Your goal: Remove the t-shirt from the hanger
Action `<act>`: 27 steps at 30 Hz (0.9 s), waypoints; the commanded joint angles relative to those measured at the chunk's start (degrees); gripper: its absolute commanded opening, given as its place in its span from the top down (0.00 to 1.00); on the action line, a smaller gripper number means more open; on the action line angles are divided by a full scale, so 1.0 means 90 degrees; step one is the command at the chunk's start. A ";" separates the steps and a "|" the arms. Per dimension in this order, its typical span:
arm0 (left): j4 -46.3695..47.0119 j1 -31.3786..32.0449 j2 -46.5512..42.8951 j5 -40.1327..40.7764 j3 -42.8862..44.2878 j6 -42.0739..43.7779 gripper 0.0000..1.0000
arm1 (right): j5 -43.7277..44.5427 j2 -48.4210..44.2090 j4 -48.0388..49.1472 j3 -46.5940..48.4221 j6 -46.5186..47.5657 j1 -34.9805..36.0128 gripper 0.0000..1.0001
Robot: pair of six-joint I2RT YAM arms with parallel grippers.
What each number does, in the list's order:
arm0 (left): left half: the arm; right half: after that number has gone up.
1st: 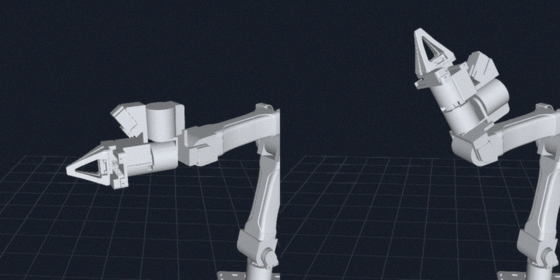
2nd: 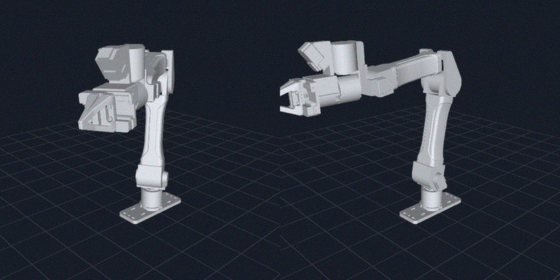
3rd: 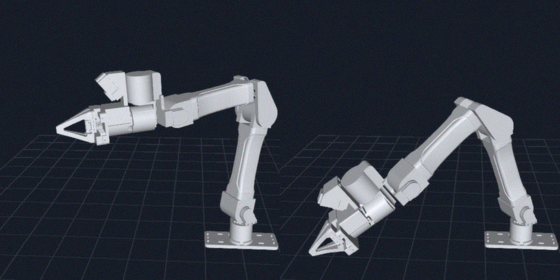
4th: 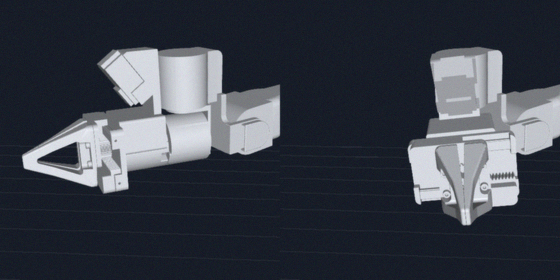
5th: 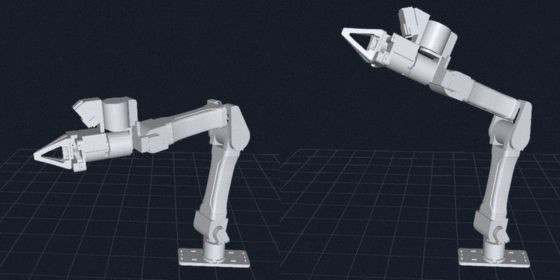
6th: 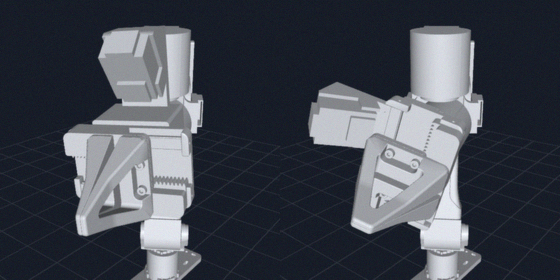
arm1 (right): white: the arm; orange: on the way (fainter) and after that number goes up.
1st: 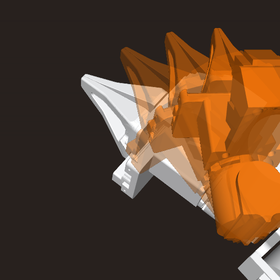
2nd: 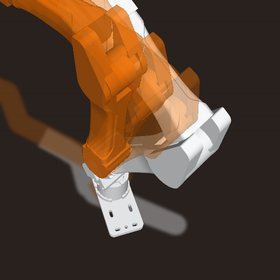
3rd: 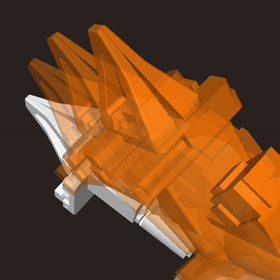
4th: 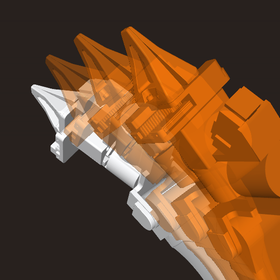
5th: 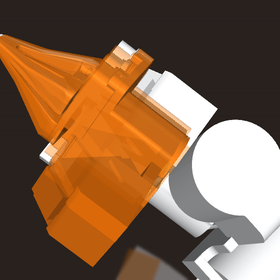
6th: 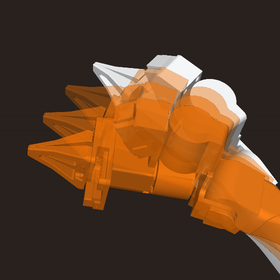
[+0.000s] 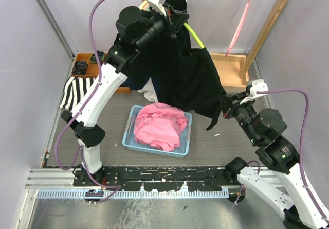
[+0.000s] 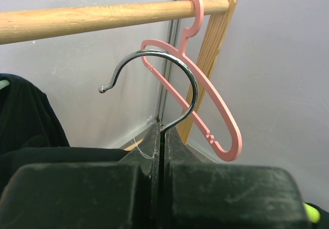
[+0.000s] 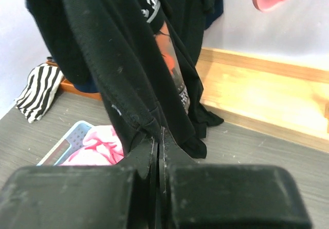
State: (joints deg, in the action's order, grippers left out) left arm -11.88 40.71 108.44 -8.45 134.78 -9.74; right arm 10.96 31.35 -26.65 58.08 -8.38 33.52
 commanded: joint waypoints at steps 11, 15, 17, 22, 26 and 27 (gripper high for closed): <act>0.0519 -0.0259 -0.0118 0.0240 0.0451 -0.0100 1.00 | 0.1438 0.0509 -0.0830 -0.0229 -0.1169 -0.0017 0.99; 0.0520 -0.0279 -0.0106 0.0240 0.0481 -0.0135 1.00 | 0.1326 0.0710 -0.0925 -0.0363 -0.1412 -0.0015 0.99; 0.0519 -0.0277 -0.0082 0.0234 0.0523 -0.0155 1.00 | 0.1286 0.0708 -0.0922 -0.0492 -0.1520 -0.0014 0.99; 0.0500 -0.0280 -0.0046 0.0225 0.0592 -0.0171 1.00 | 0.1178 0.0661 -0.0930 -0.0773 -0.1699 -0.0013 0.99; 0.0488 -0.0285 -0.0051 0.0213 0.0575 -0.0173 1.00 | 0.1130 0.0481 -0.0869 -0.0859 -0.1658 -0.0012 0.99; 0.0490 -0.0285 -0.0061 0.0216 0.0555 -0.0175 1.00 | 0.1115 0.0405 -0.0833 -0.0856 -0.1598 -0.0018 0.99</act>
State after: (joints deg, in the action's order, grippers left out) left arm -14.11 39.42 108.71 -8.45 136.51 -11.22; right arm 21.34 36.93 -34.11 50.78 -22.68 33.52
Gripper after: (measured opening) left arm 0.023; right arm 0.039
